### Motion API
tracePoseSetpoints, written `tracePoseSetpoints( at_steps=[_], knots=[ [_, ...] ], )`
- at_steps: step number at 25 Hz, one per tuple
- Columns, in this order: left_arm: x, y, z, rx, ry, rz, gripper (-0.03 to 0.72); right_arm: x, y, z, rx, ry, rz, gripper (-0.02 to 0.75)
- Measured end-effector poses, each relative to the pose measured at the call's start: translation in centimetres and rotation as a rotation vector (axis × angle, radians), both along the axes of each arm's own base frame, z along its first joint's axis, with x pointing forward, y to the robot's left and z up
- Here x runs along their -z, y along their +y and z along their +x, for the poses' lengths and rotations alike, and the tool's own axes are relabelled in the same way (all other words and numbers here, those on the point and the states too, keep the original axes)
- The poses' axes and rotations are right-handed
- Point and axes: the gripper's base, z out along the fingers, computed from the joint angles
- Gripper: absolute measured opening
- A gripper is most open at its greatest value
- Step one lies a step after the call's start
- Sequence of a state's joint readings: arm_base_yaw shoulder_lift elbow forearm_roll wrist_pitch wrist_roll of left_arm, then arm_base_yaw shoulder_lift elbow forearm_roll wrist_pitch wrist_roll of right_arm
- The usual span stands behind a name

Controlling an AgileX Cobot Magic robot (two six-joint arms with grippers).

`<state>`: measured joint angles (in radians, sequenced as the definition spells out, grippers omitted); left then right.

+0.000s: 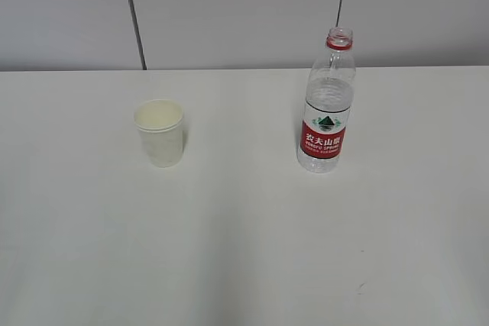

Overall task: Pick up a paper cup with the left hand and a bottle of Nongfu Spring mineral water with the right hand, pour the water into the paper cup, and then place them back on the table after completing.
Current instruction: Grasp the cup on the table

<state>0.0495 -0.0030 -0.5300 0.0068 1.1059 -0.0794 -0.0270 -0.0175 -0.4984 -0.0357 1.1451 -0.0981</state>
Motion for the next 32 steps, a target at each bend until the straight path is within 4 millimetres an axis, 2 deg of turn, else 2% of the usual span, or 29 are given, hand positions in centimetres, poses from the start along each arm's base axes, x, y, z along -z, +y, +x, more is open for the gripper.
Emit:
tracePoseSetpoints(
  at_steps=[26, 28, 32],
  knots=[
    [0.0, 0.0, 0.0, 0.001, -0.001, 0.001, 0.238, 0.0, 0.0, 0.0, 0.000, 0.000, 0.000, 0.587],
    [-0.4, 0.1, 0.0, -0.004, -0.031, 0.010, 0.238, 0.0, 0.0, 0.0, 0.000, 0.000, 0.000, 0.587],
    [-2.7, 0.2, 0.3, -0.005, -0.182, 0.026, 0.238, 0.0, 0.0, 0.0, 0.000, 0.000, 0.000, 0.587]
  ],
)
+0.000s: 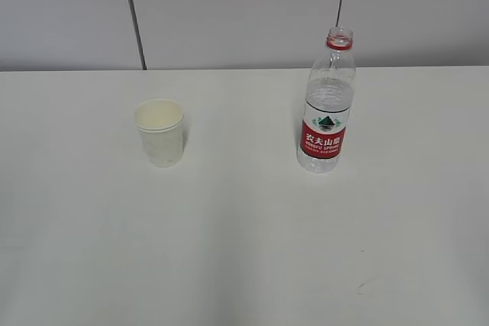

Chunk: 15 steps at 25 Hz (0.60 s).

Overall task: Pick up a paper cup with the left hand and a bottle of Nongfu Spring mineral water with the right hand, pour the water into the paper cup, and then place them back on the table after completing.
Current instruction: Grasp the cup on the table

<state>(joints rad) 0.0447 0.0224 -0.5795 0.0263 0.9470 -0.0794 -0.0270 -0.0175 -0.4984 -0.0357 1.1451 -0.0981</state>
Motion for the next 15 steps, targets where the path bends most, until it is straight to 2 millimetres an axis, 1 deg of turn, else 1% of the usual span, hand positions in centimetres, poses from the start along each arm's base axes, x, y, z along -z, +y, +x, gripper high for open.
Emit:
tracePoseSetpoints(
  at_steps=[2, 6, 11, 15],
  knots=[
    [-0.8, 0.1, 1.2, -0.004, -0.017, 0.010, 0.238, 0.0, 0.0, 0.0, 0.000, 0.000, 0.000, 0.587],
    [-2.0, 0.3, 4.5, -0.005, -0.036, 0.029, 0.238, 0.0, 0.0, 0.0, 0.000, 0.000, 0.000, 0.587],
    [-3.7, 0.4, 8.8, 0.015, -0.167, 0.066, 0.238, 0.0, 0.0, 0.0, 0.000, 0.000, 0.000, 0.587],
    [-4.0, 0.4, 12.6, 0.031, -0.225, 0.076, 0.238, 0.0, 0.0, 0.0, 0.000, 0.000, 0.000, 0.587]
  ],
)
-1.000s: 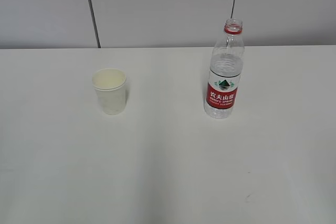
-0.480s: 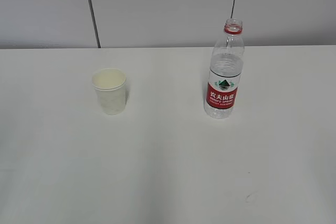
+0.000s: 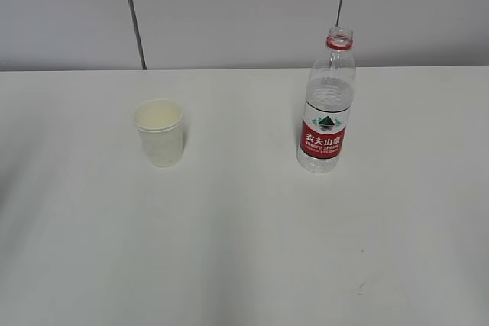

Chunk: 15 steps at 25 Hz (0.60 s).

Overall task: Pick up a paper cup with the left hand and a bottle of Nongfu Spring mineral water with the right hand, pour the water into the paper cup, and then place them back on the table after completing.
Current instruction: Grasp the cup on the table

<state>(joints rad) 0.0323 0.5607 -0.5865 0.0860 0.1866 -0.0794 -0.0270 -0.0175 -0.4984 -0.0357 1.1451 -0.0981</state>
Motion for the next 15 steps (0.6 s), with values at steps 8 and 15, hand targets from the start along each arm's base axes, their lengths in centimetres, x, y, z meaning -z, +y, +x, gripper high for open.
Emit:
tracePoseSetpoints(
  at_steps=[8, 15],
  knots=[
    [3.4, -0.1, 7.8, 0.026, 0.083, -0.029, 0.238, 0.0, 0.0, 0.0, 0.000, 0.000, 0.000, 0.587],
    [7.7, -0.1, 13.3, 0.042, 0.118, -0.037, 0.238, 0.0, 0.0, 0.0, 0.000, 0.000, 0.000, 0.587]
  ],
)
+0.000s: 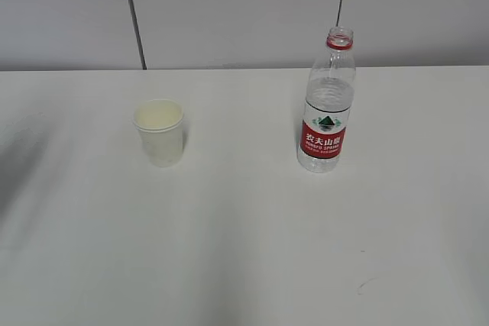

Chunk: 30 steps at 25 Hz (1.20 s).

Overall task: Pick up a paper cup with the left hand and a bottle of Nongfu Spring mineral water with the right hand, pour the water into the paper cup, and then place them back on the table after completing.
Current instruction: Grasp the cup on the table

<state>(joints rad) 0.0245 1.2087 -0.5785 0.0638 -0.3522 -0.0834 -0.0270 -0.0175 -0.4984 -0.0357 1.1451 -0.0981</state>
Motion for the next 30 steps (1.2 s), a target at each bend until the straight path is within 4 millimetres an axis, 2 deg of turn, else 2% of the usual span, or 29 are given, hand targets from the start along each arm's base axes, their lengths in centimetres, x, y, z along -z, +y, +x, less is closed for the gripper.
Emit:
tracePoseSetpoints(
  at_steps=[7, 12, 15, 19, 23, 27, 30],
  knots=[
    [5.2, -0.5, 3.9, 0.051, -0.004, -0.089, 0.238, 0.0, 0.0, 0.0, 0.000, 0.000, 0.000, 0.587],
    [8.7, -1.6, 4.4, 0.180, -0.007, -0.067, 0.238, 0.0, -0.2, 0.0, 0.012, 0.000, -0.018, 0.587],
    [9.7, -2.3, 4.4, 0.271, 0.000, -0.035, 0.238, 0.0, -0.3, 0.0, 0.021, -0.001, -0.030, 0.587],
    [10.1, -3.0, 4.1, 0.358, 0.012, 0.001, 0.238, -0.8, -0.3, 0.1, 0.021, -0.047, -0.033, 0.587],
    [10.1, -3.1, 4.1, 0.360, 0.026, -0.050, 0.238, -2.5, -0.3, 2.3, 0.032, -0.127, -0.004, 0.587],
    [10.7, -3.1, 4.1, 0.352, 0.054, -0.093, 0.238, -3.5, -0.3, 6.1, 0.026, -0.145, 0.010, 0.587],
    [11.9, -3.4, 4.2, 0.383, 0.101, -0.088, 0.238, -4.3, -0.3, 9.2, 0.013, -0.205, 0.009, 0.587]
  ],
)
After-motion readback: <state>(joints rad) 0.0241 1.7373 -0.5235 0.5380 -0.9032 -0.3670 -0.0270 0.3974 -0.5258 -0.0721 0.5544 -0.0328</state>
